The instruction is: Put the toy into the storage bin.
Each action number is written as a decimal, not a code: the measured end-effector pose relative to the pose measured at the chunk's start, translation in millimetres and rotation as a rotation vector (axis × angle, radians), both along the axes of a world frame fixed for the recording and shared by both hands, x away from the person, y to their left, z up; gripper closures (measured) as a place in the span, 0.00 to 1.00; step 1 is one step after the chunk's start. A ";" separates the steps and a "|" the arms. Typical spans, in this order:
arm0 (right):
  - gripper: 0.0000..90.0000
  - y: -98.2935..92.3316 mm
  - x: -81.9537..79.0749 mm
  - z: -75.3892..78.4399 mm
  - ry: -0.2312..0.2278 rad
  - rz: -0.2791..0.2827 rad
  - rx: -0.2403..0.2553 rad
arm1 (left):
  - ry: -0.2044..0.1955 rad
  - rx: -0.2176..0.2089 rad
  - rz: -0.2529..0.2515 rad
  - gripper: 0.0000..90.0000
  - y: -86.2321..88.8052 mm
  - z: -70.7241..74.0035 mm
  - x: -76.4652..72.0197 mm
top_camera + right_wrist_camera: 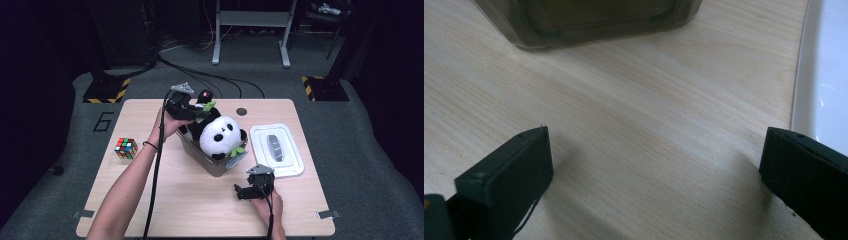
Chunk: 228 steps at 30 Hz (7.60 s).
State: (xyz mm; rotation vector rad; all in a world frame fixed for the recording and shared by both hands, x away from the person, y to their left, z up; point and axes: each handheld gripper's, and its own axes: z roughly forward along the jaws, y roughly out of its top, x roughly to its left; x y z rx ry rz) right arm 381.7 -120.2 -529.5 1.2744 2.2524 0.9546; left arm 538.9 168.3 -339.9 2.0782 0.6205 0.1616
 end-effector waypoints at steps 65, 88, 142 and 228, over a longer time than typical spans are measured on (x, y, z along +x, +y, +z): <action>0.00 0.0 -0.6 0.2 0.004 0.003 -0.004 | 0.138 0.182 0.142 0.14 -37.7 -35.0 4.3; 0.00 0.0 -0.5 0.2 0.002 0.005 -0.005 | 0.132 0.232 0.210 0.24 -37.7 -39.5 6.3; 0.00 -0.4 -0.4 0.1 0.000 0.010 -0.009 | 0.017 0.073 0.331 0.00 77.6 -23.4 -65.6; 0.00 -0.2 -0.5 0.2 0.002 0.007 -0.009 | 0.096 0.101 0.820 0.38 225.3 -163.3 -52.7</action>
